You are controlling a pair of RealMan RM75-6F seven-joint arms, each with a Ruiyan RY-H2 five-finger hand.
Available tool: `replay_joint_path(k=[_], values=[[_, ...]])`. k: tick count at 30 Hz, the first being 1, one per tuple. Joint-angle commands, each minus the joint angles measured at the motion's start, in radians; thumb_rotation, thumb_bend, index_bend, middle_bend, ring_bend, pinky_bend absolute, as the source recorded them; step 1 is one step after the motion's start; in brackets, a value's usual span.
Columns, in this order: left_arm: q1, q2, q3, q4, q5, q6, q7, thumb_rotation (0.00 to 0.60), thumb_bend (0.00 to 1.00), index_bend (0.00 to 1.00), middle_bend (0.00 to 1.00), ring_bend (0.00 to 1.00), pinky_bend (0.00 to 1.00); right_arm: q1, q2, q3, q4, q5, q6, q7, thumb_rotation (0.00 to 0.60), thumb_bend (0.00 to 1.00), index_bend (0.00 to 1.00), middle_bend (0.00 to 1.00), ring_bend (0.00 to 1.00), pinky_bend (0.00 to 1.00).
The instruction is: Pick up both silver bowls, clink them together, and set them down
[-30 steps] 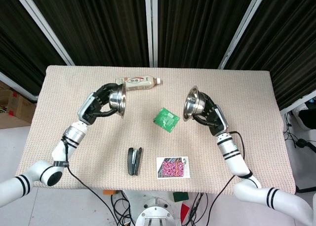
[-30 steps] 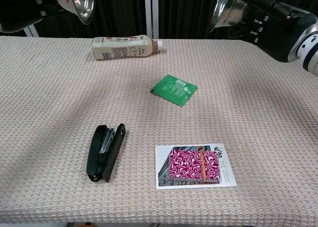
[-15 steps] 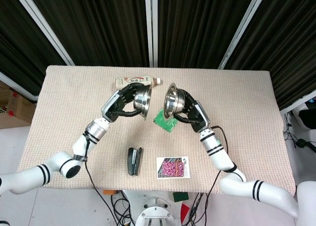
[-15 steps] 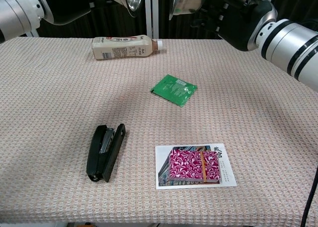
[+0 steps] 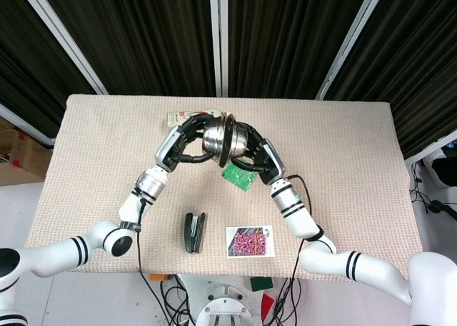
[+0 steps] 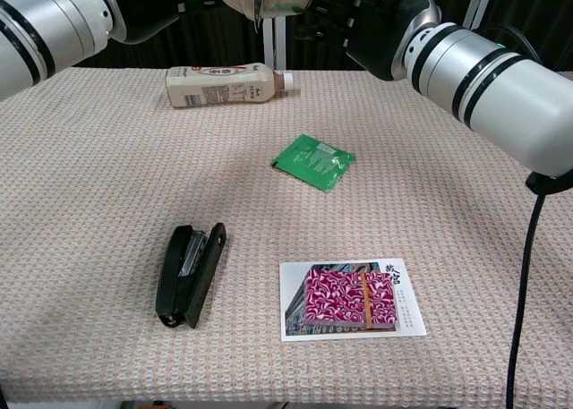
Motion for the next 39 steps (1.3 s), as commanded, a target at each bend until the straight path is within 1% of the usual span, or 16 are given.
replay_joint_path(k=[1, 5, 8, 15, 20, 25, 28, 34, 39], values=[[0.003, -0.016, -0.011, -0.009, -0.022, 0.027, 0.047, 0.600, 0.20, 0.52, 0.52, 0.41, 0.49, 0.009, -0.010, 0.009, 0.008, 0.006, 0.000, -0.014, 0.600, 0.19, 0.64, 0.49, 0.48, 0.60], [0.021, -0.032, -0.027, -0.015, -0.056, 0.072, 0.110, 0.600, 0.20, 0.52, 0.52, 0.41, 0.49, -0.004, -0.009, 0.009, 0.006, 0.011, 0.017, -0.021, 0.600, 0.19, 0.64, 0.49, 0.48, 0.60], [0.033, -0.031, -0.036, -0.025, -0.078, 0.083, 0.131, 0.600, 0.20, 0.53, 0.52, 0.41, 0.49, -0.018, -0.006, 0.012, 0.007, 0.021, 0.027, -0.017, 0.600, 0.19, 0.64, 0.49, 0.48, 0.60], [0.041, -0.033, -0.048, -0.035, -0.086, 0.087, 0.144, 0.600, 0.20, 0.53, 0.52, 0.41, 0.49, -0.021, -0.014, 0.024, 0.020, 0.036, 0.026, -0.019, 0.600, 0.19, 0.64, 0.49, 0.48, 0.60], [0.024, -0.045, -0.044, -0.032, -0.075, 0.063, 0.152, 0.600, 0.20, 0.53, 0.52, 0.41, 0.49, 0.011, -0.042, 0.038, 0.029, 0.039, 0.006, -0.032, 0.600, 0.19, 0.64, 0.49, 0.48, 0.60], [0.018, -0.057, -0.052, -0.021, -0.074, 0.066, 0.163, 0.600, 0.20, 0.53, 0.52, 0.41, 0.49, 0.043, -0.071, 0.049, 0.056, 0.050, -0.014, -0.061, 0.600, 0.20, 0.64, 0.49, 0.48, 0.60], [0.028, -0.049, -0.057, -0.022, -0.075, 0.069, 0.146, 0.600, 0.20, 0.53, 0.52, 0.41, 0.49, 0.034, -0.067, 0.054, 0.057, 0.055, -0.007, -0.057, 0.600, 0.20, 0.64, 0.49, 0.48, 0.60], [0.052, -0.037, -0.058, -0.023, -0.076, 0.086, 0.136, 0.600, 0.20, 0.53, 0.52, 0.41, 0.49, -0.017, -0.035, 0.056, 0.045, 0.065, 0.019, -0.035, 0.600, 0.20, 0.64, 0.49, 0.48, 0.60], [0.035, -0.052, -0.059, -0.020, -0.070, 0.073, 0.145, 0.600, 0.20, 0.53, 0.52, 0.41, 0.49, -0.005, -0.043, 0.060, 0.044, 0.063, 0.002, -0.035, 0.600, 0.20, 0.64, 0.49, 0.48, 0.60]])
